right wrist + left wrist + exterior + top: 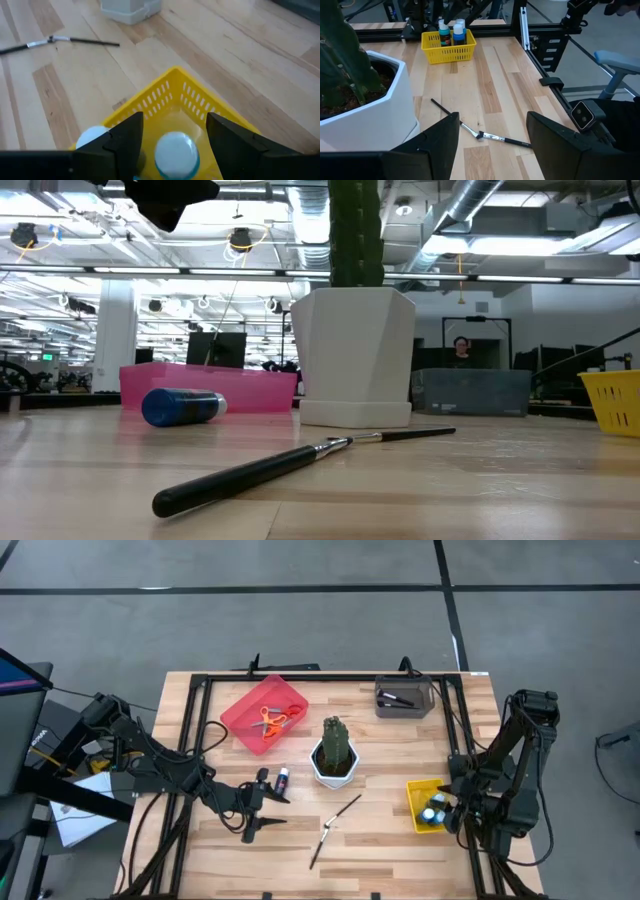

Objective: Pick & Place Paint Supplies
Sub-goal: Put the top foundation brush into the black bin

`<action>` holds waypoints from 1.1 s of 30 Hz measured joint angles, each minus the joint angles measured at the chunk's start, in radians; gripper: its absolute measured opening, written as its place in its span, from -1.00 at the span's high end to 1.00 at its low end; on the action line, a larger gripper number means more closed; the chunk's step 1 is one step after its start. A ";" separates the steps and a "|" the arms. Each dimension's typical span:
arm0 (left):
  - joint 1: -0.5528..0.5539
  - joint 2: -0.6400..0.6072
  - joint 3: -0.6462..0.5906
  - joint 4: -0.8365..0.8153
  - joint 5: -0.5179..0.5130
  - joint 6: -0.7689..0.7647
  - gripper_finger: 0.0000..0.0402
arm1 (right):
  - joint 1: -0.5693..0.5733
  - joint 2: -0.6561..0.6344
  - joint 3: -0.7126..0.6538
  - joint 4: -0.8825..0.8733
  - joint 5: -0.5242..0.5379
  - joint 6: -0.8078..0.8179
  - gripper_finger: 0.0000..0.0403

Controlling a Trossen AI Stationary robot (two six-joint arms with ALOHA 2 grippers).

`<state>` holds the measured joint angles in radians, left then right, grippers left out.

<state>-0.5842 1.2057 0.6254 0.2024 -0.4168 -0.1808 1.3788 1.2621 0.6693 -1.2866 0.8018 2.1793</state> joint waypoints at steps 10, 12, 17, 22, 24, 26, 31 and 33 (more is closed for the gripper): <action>0.000 0.000 0.000 0.000 0.000 0.020 -0.12 | -0.058 -0.021 0.001 -0.100 0.385 -0.043 -0.06; 0.000 0.000 0.000 0.000 0.000 0.025 -0.12 | -0.064 -0.031 0.002 -0.100 0.520 -0.100 -0.06; 0.000 0.000 0.000 0.000 -0.001 0.044 -0.12 | -0.092 -0.048 0.012 -0.092 0.746 -0.271 -0.06; 0.000 0.000 0.000 -0.003 -0.001 0.046 -0.12 | -0.147 -0.048 0.095 -0.089 0.769 -0.479 -0.06; 0.000 0.000 0.000 -0.003 -0.001 0.056 -0.12 | -0.174 -0.048 0.148 -0.084 0.770 -0.583 -0.06; 0.000 0.000 0.000 -0.003 -0.001 0.069 -0.12 | -0.199 -0.048 0.207 -0.048 0.770 -0.722 -0.06; 0.000 0.000 0.000 -0.003 -0.001 0.079 -0.12 | -0.224 -0.048 0.346 0.210 0.744 -1.270 -0.06; 0.000 0.000 0.000 -0.003 -0.001 0.089 -0.12 | -0.223 -0.048 0.389 0.329 0.698 -1.498 -0.06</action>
<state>-0.5838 1.2057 0.6254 0.1993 -0.4179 -0.0916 1.1553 1.2144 1.0583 -0.9576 1.5001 0.6810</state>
